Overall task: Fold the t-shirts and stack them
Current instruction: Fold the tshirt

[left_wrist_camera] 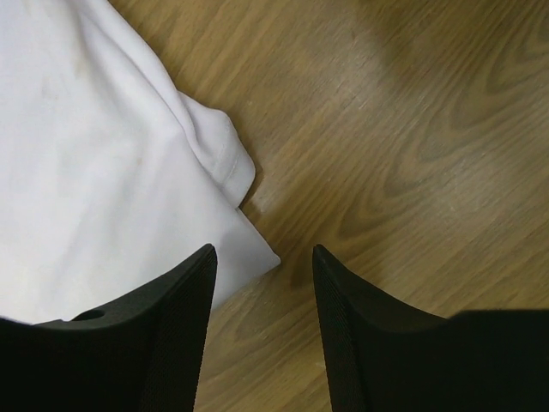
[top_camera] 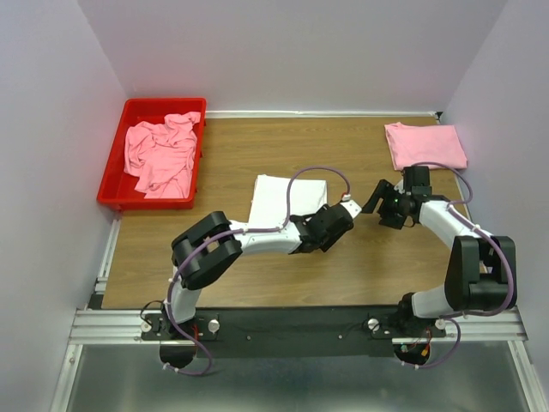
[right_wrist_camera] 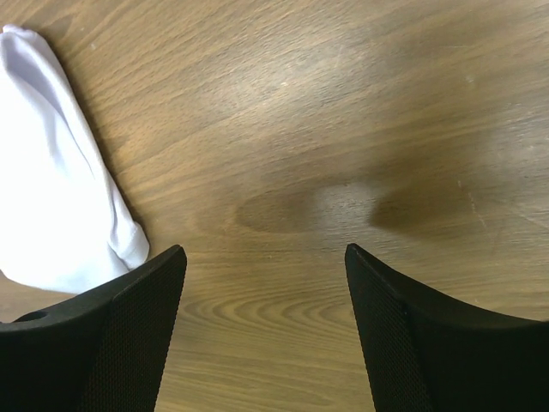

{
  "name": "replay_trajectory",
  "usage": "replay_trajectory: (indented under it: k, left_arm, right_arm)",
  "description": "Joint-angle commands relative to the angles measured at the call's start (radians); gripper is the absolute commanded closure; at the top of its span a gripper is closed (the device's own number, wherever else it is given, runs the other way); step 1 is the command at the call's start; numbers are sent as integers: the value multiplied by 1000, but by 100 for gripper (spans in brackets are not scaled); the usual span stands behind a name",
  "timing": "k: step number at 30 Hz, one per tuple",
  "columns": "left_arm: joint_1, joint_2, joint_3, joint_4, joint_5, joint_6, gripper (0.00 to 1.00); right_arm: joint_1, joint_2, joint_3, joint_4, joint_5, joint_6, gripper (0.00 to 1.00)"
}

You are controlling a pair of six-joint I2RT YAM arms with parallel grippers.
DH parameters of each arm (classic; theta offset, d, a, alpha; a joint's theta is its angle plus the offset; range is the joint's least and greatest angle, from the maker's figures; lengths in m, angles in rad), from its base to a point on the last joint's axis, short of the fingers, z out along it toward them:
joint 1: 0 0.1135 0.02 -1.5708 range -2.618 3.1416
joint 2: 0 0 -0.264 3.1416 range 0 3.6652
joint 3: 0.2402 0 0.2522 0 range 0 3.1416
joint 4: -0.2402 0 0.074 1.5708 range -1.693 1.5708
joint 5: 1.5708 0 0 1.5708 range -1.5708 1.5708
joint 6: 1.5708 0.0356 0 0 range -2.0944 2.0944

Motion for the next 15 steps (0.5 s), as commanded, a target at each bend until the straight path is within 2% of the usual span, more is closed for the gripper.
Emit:
replay_trajectory:
  k: [1,9,12,13,15]
  left_arm:
    - [-7,57,2,-35,-16,12,43]
    - [-7,76,-1,-60,-20,4,46]
    - [-5,79,-11,-60,-20,-2,62]
    - [-4,75,-14,-60,-20,-8,73]
    - [-1,68,-25,-54,-14,-13,84]
  right_arm:
    - [-7,11,12,-13,-54,-23,19]
    - [-6,28,17,-2,-97,-29,19]
    - [-7,41,20,10,-152,-37,19]
    - [-6,52,20,15,-193,-40,20]
    - [-6,63,20,45,-244,-33,21]
